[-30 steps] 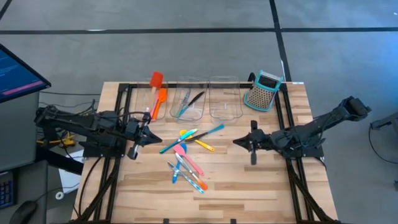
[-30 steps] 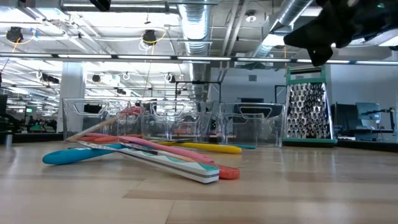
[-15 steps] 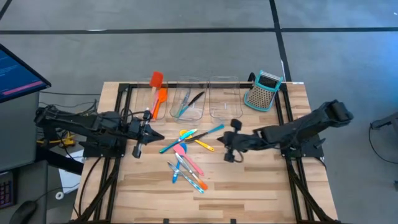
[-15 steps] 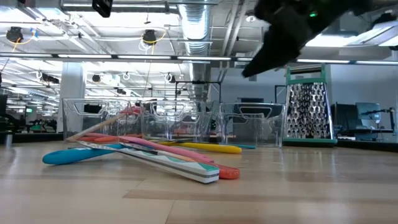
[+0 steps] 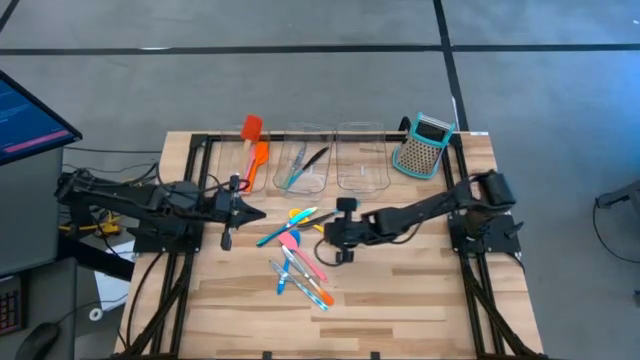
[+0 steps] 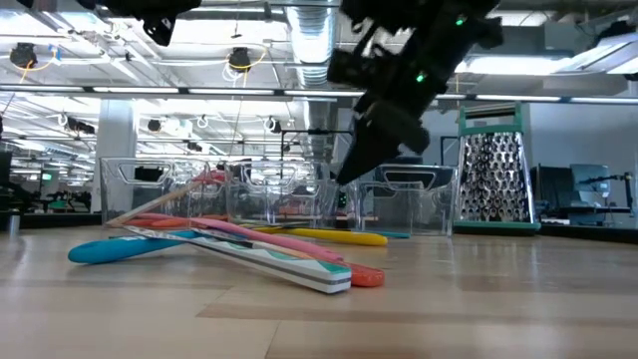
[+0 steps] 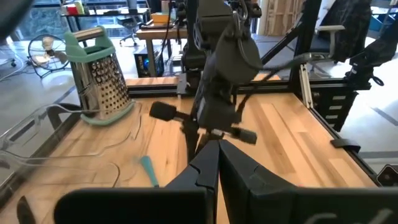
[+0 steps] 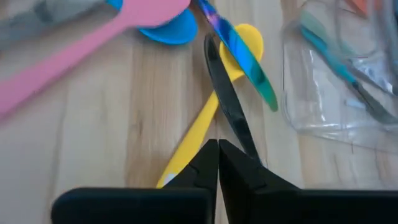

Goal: Pick & Place Kitchen Items
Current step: Put the blue knife into the middle transparent bin

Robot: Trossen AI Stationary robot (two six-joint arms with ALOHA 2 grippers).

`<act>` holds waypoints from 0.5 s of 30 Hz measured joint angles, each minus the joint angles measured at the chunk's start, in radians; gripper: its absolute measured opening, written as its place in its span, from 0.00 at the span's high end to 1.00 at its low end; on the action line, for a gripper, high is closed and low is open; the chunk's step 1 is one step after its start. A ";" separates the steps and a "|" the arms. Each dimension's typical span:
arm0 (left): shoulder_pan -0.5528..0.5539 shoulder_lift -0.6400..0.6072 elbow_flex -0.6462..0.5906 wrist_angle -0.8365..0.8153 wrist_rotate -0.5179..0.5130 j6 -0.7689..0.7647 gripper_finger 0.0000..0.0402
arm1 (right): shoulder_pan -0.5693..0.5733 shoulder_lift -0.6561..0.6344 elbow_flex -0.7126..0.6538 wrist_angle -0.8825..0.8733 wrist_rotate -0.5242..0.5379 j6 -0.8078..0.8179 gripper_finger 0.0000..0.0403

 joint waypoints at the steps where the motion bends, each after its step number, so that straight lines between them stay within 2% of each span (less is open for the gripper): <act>1: 0.000 0.000 0.000 -0.001 0.000 -0.002 1.00 | -0.004 0.022 0.014 -0.006 0.001 -0.019 0.97; 7: 0.000 0.000 0.000 -0.014 0.000 -0.004 1.00 | -0.027 0.119 0.075 -0.003 0.001 -0.113 0.83; 15: 0.000 0.000 0.000 -0.018 0.003 -0.007 1.00 | -0.067 0.161 0.100 -0.026 0.036 -0.124 0.58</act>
